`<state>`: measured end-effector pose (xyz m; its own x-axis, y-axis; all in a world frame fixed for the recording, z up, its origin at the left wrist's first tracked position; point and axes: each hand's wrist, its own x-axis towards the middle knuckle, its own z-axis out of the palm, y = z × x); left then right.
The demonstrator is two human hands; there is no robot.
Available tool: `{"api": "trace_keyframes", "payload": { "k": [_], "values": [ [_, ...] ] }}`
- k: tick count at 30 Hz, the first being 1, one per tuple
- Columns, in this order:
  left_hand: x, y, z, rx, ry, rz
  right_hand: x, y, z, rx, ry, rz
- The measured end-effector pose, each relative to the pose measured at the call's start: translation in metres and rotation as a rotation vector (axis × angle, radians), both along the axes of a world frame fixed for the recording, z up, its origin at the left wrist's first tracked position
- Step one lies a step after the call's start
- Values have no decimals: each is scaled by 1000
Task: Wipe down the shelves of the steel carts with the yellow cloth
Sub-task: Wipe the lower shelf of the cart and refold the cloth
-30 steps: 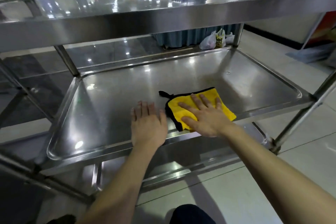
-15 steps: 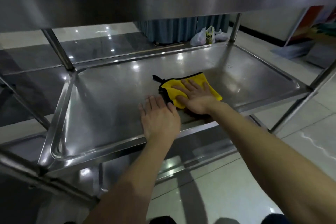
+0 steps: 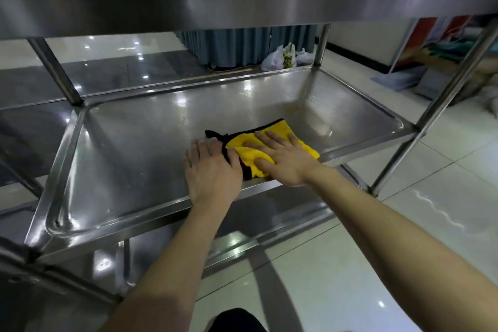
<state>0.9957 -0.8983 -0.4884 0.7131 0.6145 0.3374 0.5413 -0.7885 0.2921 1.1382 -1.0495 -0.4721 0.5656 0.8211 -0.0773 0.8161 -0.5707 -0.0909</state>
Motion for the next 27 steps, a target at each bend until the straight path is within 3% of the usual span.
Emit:
{"api": "trace_keyframes", "payload": {
  "k": [3,9,12,18,27],
  "values": [
    [-3,3,1,-23,-9,16,37,-41,-1,4,31,-6],
    [-2,-5,13,-13,13,34,115,-132,-2,-8,33,-267],
    [7,-34,22,94,35,53,110,-127,-8,27,22,-255],
    [108,-118,32,-12,-31,86,104,-119,-7,87,41,-227],
    [137,-102,2,3,56,219,120,-107,-17,121,55,-136]
  ]
}}
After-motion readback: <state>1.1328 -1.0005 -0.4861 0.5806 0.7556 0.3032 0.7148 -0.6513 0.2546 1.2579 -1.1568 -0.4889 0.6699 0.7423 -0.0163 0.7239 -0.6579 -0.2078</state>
